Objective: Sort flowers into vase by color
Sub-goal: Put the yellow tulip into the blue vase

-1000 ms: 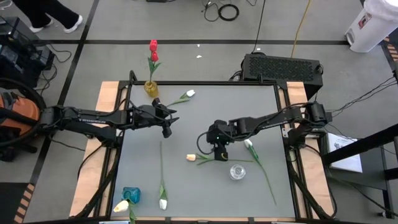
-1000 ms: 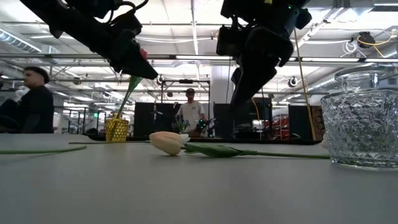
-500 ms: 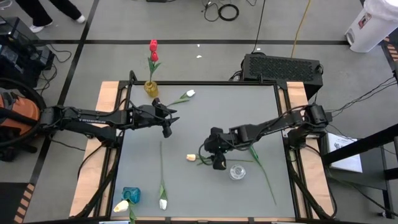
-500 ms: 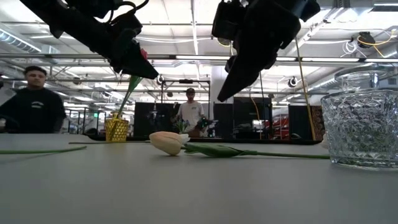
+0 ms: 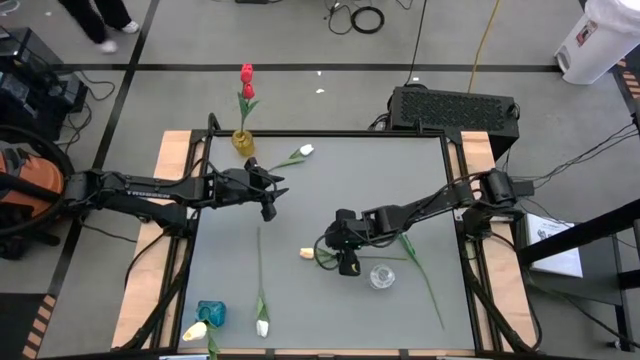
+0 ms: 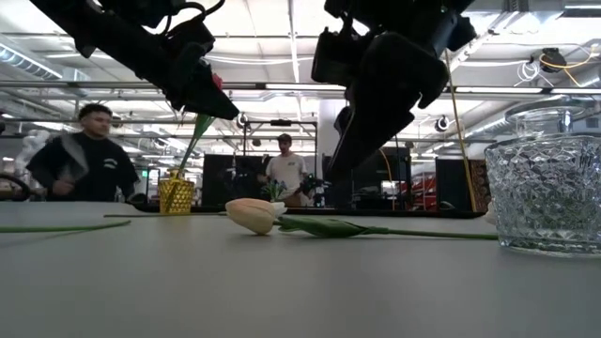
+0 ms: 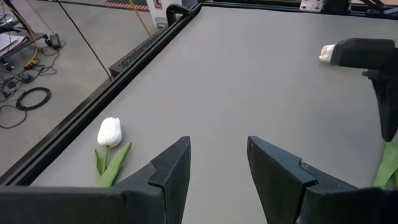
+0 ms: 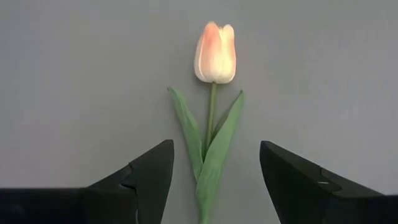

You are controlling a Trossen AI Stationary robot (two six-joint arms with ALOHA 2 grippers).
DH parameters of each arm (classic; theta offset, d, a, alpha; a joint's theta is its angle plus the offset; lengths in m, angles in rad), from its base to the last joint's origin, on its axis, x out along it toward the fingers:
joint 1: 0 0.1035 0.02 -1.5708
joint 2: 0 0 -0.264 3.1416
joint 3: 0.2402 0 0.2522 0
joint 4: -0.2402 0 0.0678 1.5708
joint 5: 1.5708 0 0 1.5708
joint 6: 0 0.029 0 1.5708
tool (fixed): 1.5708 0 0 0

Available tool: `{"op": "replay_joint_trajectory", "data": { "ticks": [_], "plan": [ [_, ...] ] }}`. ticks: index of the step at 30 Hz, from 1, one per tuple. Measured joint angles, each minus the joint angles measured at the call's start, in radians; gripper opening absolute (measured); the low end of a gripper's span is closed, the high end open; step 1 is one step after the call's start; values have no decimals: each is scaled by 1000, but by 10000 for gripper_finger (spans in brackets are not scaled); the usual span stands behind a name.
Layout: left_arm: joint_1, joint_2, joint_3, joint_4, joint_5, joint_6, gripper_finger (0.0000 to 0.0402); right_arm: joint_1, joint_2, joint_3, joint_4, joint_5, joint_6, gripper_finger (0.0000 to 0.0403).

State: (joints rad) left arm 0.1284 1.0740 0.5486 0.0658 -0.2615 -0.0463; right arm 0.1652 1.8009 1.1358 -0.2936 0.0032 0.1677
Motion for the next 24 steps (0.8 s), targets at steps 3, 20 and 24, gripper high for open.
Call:
{"op": "replay_joint_trajectory", "data": {
  "ticks": [3, 20, 24],
  "plan": [
    [-1, 0, 0, 0, 0, 0, 167, -3, 14, 0, 13, 0, -2, 231],
    [-33, 0, 0, 2, 0, 0, 167, -6, 124, 0, 22, -8, 3, 231],
    [-33, 0, 0, 2, 0, 0, 167, -6, 125, 0, 10, -9, 31, 231]
  ]
}}
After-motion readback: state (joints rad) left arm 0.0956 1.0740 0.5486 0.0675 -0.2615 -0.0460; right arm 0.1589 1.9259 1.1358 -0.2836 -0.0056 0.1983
